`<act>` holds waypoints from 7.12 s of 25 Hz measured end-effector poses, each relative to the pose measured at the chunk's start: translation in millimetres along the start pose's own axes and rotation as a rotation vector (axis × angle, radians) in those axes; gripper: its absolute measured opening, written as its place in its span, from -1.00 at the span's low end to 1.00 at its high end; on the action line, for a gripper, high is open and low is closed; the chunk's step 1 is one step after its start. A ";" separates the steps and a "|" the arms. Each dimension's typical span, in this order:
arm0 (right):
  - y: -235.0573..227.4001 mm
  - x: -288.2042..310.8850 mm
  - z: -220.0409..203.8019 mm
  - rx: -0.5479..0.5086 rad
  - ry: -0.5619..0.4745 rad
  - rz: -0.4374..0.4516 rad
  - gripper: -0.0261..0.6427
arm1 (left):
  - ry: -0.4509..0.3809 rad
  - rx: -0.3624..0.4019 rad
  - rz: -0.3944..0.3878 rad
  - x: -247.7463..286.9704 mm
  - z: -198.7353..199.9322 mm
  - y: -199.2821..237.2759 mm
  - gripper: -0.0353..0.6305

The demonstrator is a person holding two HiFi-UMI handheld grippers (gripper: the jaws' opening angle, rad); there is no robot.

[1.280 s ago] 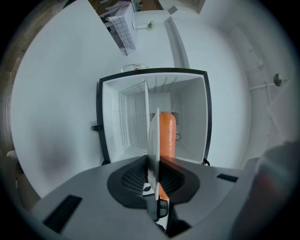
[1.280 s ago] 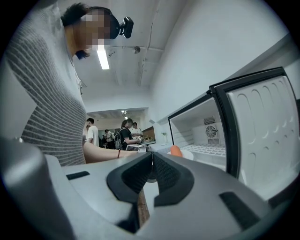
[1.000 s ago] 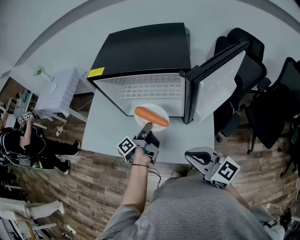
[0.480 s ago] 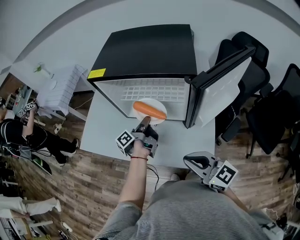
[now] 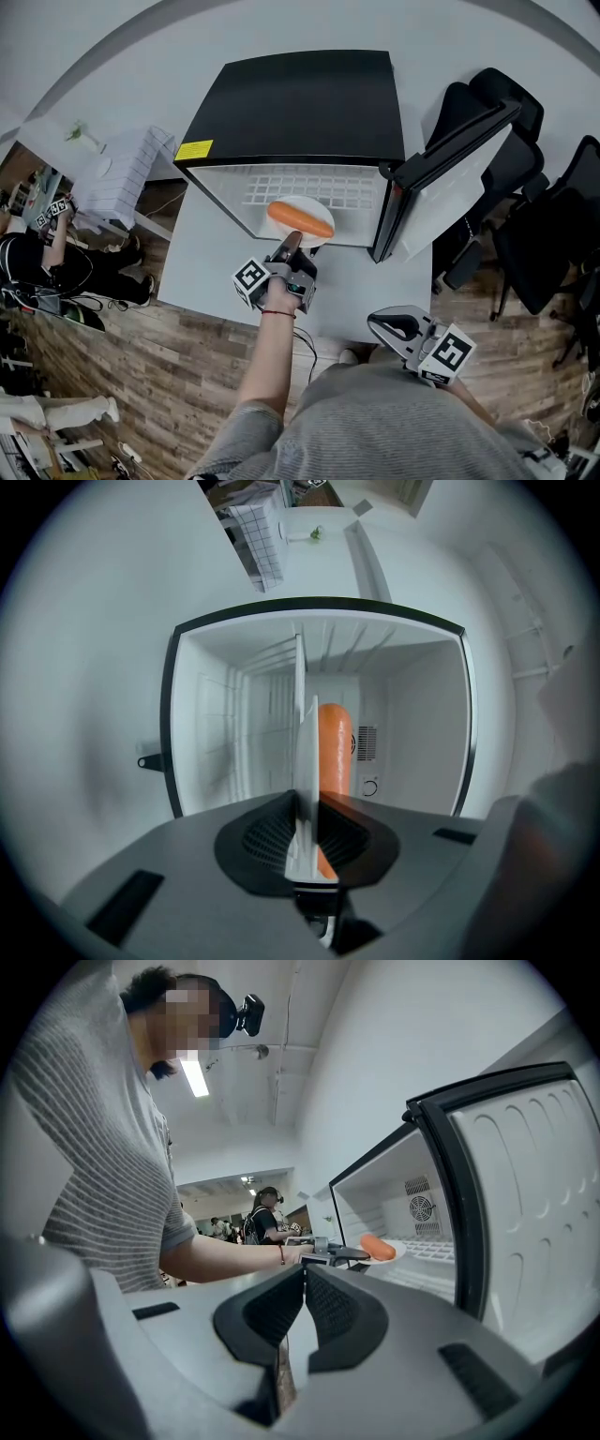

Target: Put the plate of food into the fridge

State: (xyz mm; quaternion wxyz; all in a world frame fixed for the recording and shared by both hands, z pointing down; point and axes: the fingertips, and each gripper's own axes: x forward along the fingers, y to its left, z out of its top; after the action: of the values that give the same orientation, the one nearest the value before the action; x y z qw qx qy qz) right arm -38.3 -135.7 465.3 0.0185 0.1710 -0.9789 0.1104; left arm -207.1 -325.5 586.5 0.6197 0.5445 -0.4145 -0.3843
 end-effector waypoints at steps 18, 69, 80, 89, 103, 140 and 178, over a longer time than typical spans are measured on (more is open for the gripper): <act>-14.4 9.2 -0.9 0.010 0.003 -0.010 -0.88 | -0.001 0.013 0.019 33.3 13.7 1.2 -0.74; -27.0 10.3 -1.5 0.030 0.008 -0.015 -0.88 | -0.032 0.114 -0.045 73.3 27.8 -19.2 -0.55; -25.6 9.3 -4.0 0.030 0.015 -0.014 -0.88 | -0.063 0.160 -0.024 65.0 33.8 -17.2 -0.50; -19.8 13.5 -3.1 0.023 0.015 0.001 -0.88 | -0.063 0.175 -0.010 54.2 34.7 -12.2 -0.45; -7.9 16.5 -3.5 0.017 0.015 0.018 -0.88 | -0.068 0.167 -0.019 30.2 31.1 -11.3 -0.45; 11.8 9.9 -8.9 0.004 0.012 0.035 -0.88 | 0.033 0.434 0.073 -19.5 -6.5 -2.1 -0.86; 62.0 -9.5 -33.9 -0.017 0.044 0.069 -0.88 | 0.200 0.823 0.001 -172.6 -133.2 -19.8 -0.86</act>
State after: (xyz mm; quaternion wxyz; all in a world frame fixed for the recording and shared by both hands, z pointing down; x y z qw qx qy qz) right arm -50.4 -68.2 484.6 0.0375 0.1346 -0.9845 0.1064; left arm -145.8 -120.1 541.9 0.3879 0.7811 -0.4713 -0.1317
